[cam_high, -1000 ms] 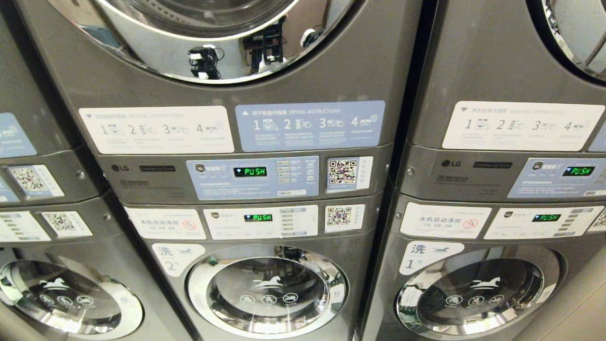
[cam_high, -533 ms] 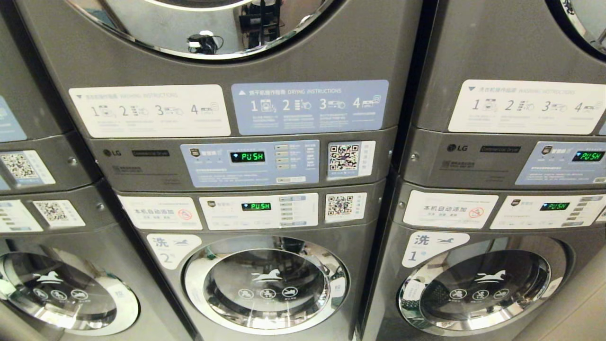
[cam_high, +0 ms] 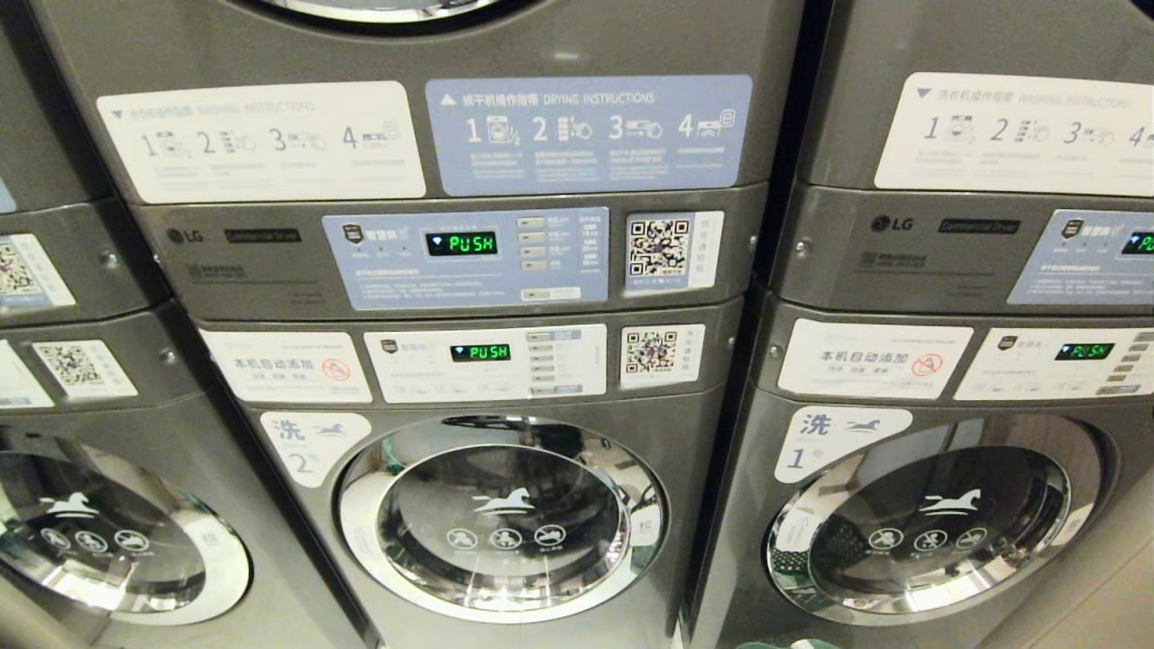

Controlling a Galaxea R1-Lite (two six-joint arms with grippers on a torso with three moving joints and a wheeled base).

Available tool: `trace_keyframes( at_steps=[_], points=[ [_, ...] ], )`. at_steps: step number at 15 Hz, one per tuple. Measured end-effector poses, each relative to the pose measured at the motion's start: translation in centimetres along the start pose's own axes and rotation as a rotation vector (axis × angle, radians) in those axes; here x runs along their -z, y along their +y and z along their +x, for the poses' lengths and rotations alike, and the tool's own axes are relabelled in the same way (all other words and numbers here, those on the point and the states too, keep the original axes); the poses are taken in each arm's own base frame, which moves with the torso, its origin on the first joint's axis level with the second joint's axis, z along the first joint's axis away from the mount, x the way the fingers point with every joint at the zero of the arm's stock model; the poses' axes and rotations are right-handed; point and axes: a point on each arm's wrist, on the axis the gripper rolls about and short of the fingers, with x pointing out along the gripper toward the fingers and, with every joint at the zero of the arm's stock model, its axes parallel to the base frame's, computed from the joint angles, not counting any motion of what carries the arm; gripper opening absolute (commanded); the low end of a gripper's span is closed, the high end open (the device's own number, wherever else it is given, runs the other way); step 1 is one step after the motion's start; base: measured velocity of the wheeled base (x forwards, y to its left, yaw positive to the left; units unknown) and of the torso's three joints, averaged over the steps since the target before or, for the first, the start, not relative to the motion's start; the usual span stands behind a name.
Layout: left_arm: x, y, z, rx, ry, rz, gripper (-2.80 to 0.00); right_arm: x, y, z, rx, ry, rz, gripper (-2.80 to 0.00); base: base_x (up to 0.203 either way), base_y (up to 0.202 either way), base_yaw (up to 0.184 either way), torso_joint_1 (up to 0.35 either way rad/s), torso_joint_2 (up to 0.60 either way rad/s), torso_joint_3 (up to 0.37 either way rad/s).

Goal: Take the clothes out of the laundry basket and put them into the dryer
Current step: Take the clothes out of the basket

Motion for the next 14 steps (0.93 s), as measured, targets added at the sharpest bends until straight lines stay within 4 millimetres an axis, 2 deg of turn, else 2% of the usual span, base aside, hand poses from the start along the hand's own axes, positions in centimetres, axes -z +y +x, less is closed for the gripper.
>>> trace_keyframes(
  at_steps=[14],
  points=[
    [0.0, 0.0, 0.0, 0.0, 0.0, 0.0, -2.8, 0.0, 0.0, 0.0, 0.0, 0.0, 0.005, -2.8, 0.0, 0.0, 0.0, -0.203, 0.5, 0.3]
  ],
)
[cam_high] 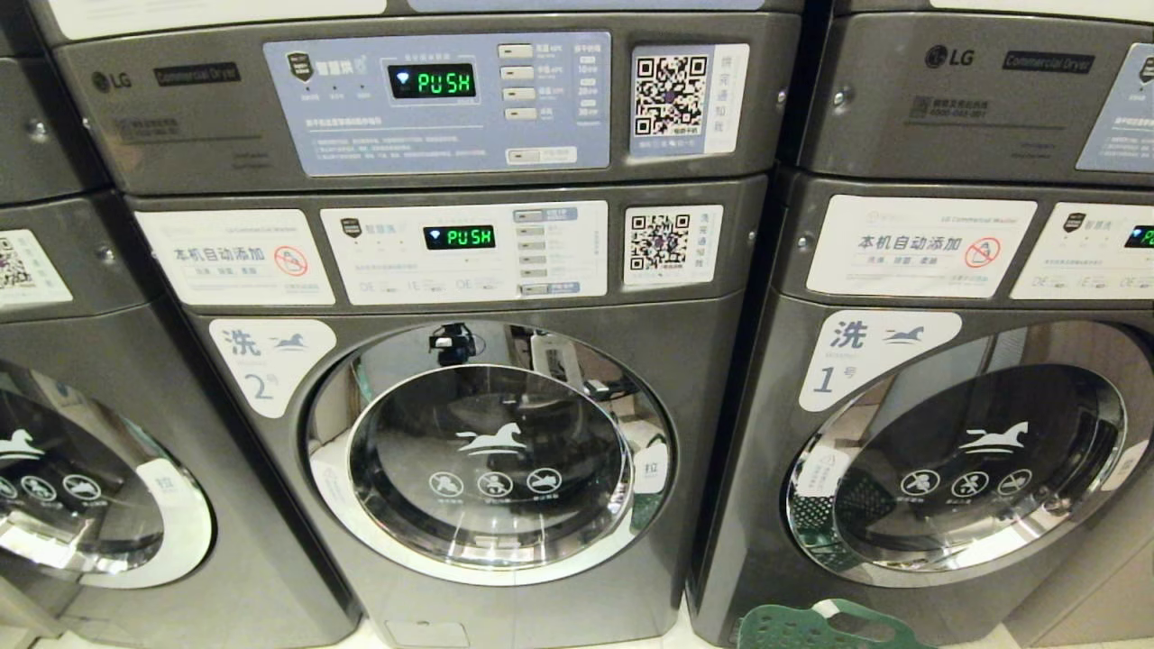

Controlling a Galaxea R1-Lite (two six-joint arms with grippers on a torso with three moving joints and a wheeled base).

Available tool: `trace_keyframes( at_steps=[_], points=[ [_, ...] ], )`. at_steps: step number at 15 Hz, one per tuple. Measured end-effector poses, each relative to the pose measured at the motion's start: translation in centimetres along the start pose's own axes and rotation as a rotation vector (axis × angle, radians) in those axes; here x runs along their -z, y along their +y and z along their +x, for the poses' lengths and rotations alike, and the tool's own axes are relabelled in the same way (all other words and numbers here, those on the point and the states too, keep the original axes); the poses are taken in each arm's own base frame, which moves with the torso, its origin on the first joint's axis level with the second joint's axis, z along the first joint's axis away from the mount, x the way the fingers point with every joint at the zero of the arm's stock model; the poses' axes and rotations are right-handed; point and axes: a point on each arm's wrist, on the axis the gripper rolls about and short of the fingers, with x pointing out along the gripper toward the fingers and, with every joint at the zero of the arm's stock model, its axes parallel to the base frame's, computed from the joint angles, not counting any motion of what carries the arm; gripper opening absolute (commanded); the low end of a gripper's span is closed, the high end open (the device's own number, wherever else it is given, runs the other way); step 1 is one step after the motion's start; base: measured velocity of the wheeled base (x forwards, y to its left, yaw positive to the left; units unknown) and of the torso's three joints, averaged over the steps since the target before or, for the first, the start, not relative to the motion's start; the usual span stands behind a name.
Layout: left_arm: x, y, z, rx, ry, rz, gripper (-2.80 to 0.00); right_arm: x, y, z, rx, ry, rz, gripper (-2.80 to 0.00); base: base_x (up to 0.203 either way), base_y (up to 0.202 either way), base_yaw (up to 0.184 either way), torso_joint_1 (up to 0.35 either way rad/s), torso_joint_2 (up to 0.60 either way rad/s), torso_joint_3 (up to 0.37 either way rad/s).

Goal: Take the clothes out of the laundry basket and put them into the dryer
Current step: Take the clothes out of the basket

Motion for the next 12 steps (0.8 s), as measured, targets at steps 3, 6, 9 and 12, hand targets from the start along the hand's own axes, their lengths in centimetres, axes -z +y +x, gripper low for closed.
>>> trace_keyframes(
  at_steps=[3, 6, 9, 12],
  points=[
    [0.0, 0.0, 0.0, 0.0, 0.0, 0.0, -2.8, 0.01, 0.01, 0.0, -0.001, 0.001, -0.005, -2.8, 0.0, 0.0, 0.0, -0.154, 0.47, 0.306],
    [0.0, 0.0, 0.0, 0.0, 0.0, 0.0, -2.8, 0.01, 0.01, 0.0, -0.002, 0.001, -0.01, -2.8, 0.0, 0.0, 0.0, -0.134, 0.46, 0.323],
    [0.0, 0.0, 0.0, 0.0, 0.0, 0.0, -2.8, 0.02, 0.0, 0.0, 0.001, 0.002, -0.003, -2.8, 0.0, 0.0, 0.0, -0.107, 0.45, 0.341],
    [0.0, 0.0, 0.0, 0.0, 0.0, 0.0, -2.8, 0.02, 0.0, 0.0, 0.002, 0.002, -0.003, -2.8, 0.0, 0.0, 0.0, -0.05, 0.28, 0.23]
  ],
)
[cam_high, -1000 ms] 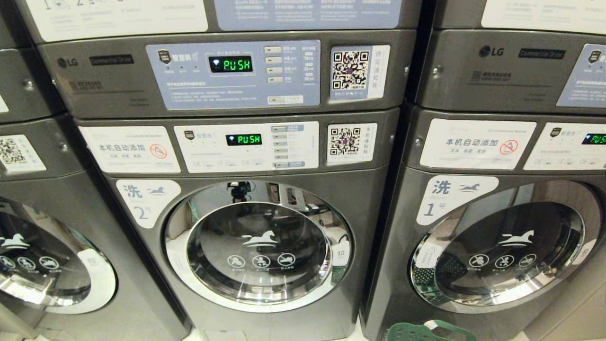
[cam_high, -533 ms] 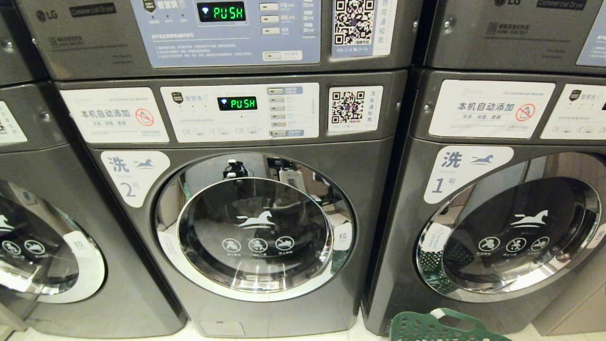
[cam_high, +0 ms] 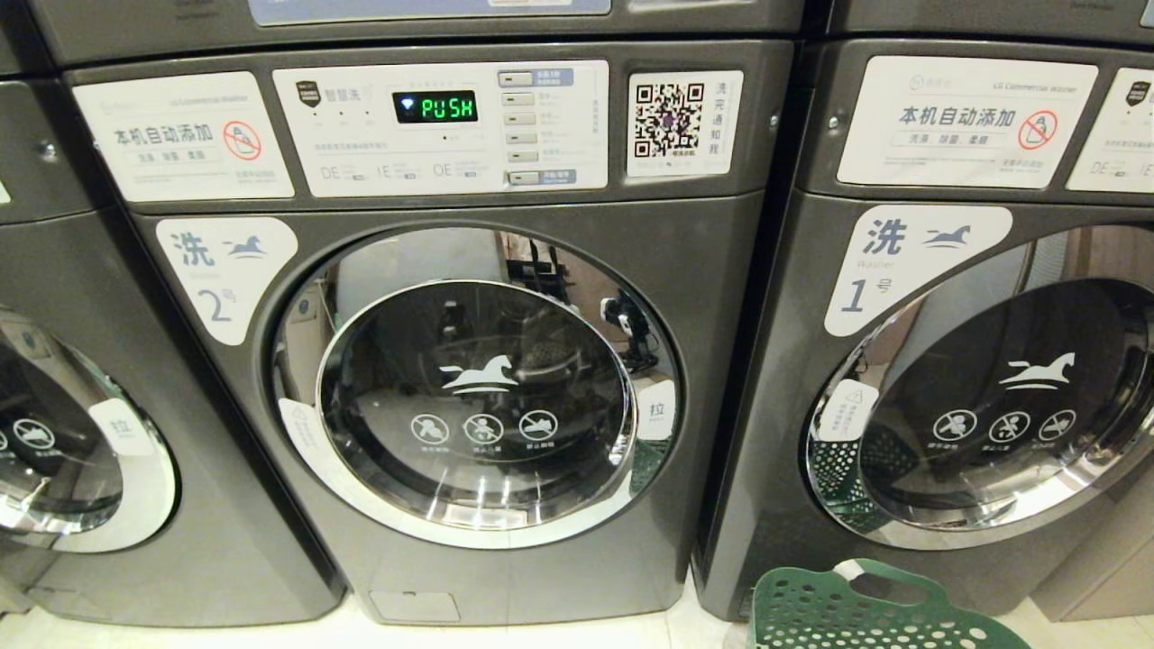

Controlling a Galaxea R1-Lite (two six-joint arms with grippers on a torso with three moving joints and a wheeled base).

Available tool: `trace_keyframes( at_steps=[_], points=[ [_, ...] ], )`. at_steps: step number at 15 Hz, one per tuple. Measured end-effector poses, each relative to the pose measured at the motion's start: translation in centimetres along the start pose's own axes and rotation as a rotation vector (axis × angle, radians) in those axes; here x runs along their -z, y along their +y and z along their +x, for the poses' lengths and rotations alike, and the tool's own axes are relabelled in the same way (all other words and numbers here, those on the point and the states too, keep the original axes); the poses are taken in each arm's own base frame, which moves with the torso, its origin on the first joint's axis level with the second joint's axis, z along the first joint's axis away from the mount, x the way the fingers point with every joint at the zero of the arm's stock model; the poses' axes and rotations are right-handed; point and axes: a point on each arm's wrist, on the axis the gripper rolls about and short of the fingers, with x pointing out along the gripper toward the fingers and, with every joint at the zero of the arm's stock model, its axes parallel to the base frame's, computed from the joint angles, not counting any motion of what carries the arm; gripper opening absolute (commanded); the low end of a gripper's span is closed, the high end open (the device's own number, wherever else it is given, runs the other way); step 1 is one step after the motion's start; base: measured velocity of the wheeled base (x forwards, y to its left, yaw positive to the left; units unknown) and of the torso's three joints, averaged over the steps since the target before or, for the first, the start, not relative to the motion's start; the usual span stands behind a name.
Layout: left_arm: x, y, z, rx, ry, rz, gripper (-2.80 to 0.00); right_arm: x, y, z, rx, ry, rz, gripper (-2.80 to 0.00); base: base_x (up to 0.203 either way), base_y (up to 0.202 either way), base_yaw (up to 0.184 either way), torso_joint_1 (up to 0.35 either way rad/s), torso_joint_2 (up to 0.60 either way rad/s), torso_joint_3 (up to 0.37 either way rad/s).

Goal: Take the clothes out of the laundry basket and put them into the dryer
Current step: Take the clothes out of the basket

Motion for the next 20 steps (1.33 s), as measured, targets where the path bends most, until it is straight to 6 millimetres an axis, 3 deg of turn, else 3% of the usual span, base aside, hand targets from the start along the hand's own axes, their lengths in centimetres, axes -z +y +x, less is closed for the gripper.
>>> trace_keyframes(
  at_steps=[8, 16, 20],
  points=[
    [-0.01, 0.0, 0.0, 0.0, -0.001, 0.003, -2.8, 0.0, 0.0, 0.0, 0.001, 0.0, -0.003, -2.8, 0.0, 0.0, 0.0, -0.002, 0.02, 0.018],
    [-0.01, 0.0, 0.0, 0.0, -0.001, 0.003, -2.8, 0.01, 0.0, 0.0, 0.003, 0.001, -0.003, -2.8, -0.174, 0.0, 0.002, 0.0, 0.0, 0.004],
    [0.01, 0.0, 0.0, 0.001, 0.001, 0.005, -2.8, 0.0, 0.0, 0.0, 0.001, 0.0, -0.003, -2.8, 0.0, 0.0, 0.0, 0.0, 0.0, 0.0]
  ],
)
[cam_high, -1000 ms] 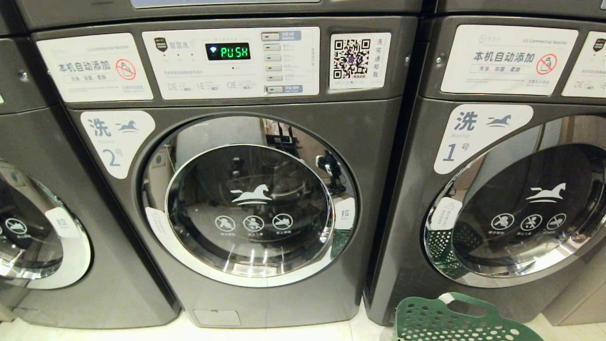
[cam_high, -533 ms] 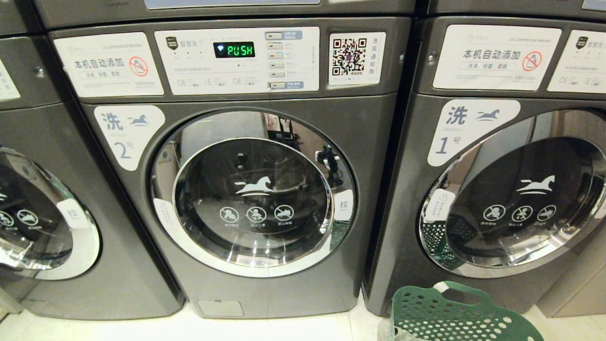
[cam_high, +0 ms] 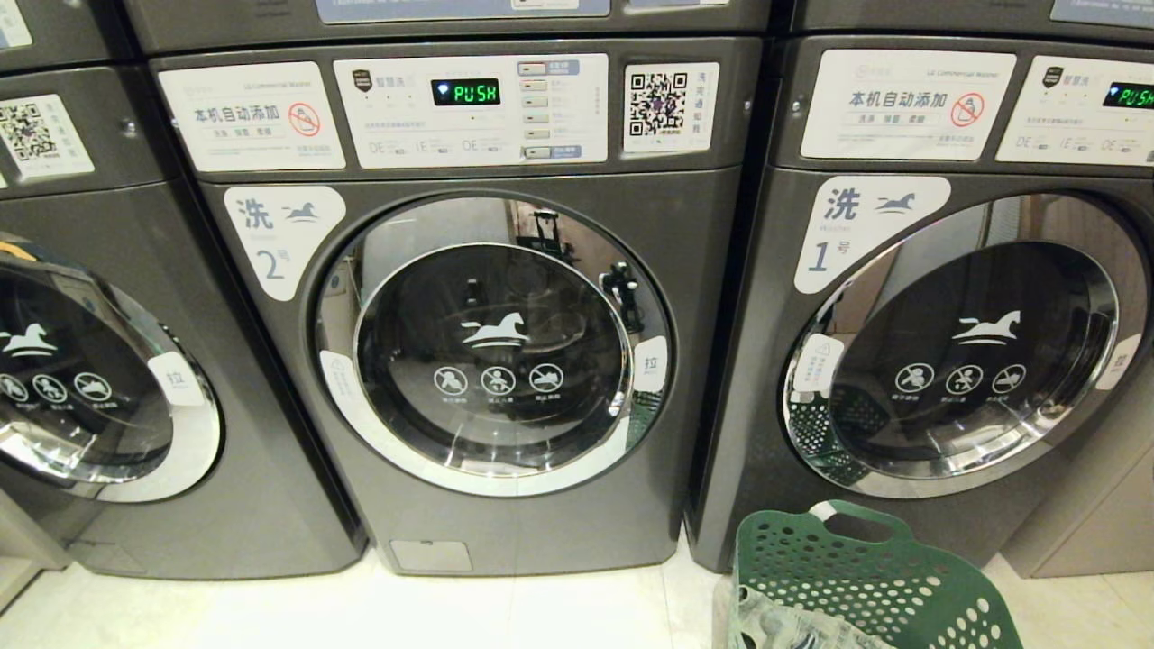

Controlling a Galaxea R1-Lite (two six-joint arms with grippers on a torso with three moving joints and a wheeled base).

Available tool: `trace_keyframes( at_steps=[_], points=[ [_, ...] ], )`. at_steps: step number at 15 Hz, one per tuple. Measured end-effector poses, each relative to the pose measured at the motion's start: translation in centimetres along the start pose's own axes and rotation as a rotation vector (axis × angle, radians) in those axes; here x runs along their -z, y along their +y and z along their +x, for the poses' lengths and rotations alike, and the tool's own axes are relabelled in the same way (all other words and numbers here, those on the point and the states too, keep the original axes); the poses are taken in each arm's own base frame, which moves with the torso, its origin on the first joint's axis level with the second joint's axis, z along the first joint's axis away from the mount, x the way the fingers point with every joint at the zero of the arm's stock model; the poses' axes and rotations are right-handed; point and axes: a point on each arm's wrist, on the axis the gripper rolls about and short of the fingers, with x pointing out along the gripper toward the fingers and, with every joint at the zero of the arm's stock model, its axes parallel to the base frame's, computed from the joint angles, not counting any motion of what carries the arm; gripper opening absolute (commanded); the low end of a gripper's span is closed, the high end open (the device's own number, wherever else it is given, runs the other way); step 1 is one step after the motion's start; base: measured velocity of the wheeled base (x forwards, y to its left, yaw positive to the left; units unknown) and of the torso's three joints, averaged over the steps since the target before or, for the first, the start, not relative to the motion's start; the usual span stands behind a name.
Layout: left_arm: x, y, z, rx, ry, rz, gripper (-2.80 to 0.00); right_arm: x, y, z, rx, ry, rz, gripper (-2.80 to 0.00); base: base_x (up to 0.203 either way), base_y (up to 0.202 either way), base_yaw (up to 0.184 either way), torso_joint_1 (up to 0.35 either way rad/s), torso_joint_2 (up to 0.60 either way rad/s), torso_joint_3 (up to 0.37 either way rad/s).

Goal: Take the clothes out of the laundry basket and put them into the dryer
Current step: Take the clothes out of the basket

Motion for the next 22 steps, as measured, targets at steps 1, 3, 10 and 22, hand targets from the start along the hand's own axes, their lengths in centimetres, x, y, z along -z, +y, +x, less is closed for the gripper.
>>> trace_keyframes(
  at_steps=[1, 3, 10, 22],
  points=[
    [0.0, 0.0, 0.0, 0.0, 0.0, -0.001, -2.8, 0.0, 0.0, 0.0, -0.002, 0.0, 0.0, -2.8, 0.0, 0.0, 0.0, 0.0, 0.0, 0.0],
    [0.0, 0.0, 0.0, 0.0, 0.0, 0.001, -2.8, 0.0, 0.0, 0.0, 0.0, 0.0, 0.0, -2.8, 0.0, 0.0, 0.0, 0.0, 0.0, 0.0],
    [0.0, 0.0, 0.0, -0.001, 0.0, -0.005, -2.8, 0.01, -0.01, 0.0, 0.002, 0.001, 0.003, -2.8, 0.0, 0.0, 0.0, 0.001, 0.0, -0.101],
    [0.0, 0.01, 0.0, -0.002, 0.0, -0.006, -2.8, -0.8, -0.06, -0.31, 0.001, -0.009, -0.102, -2.8, 0.0, 0.0, 0.0, 0.004, 0.0, -0.197]
  ],
)
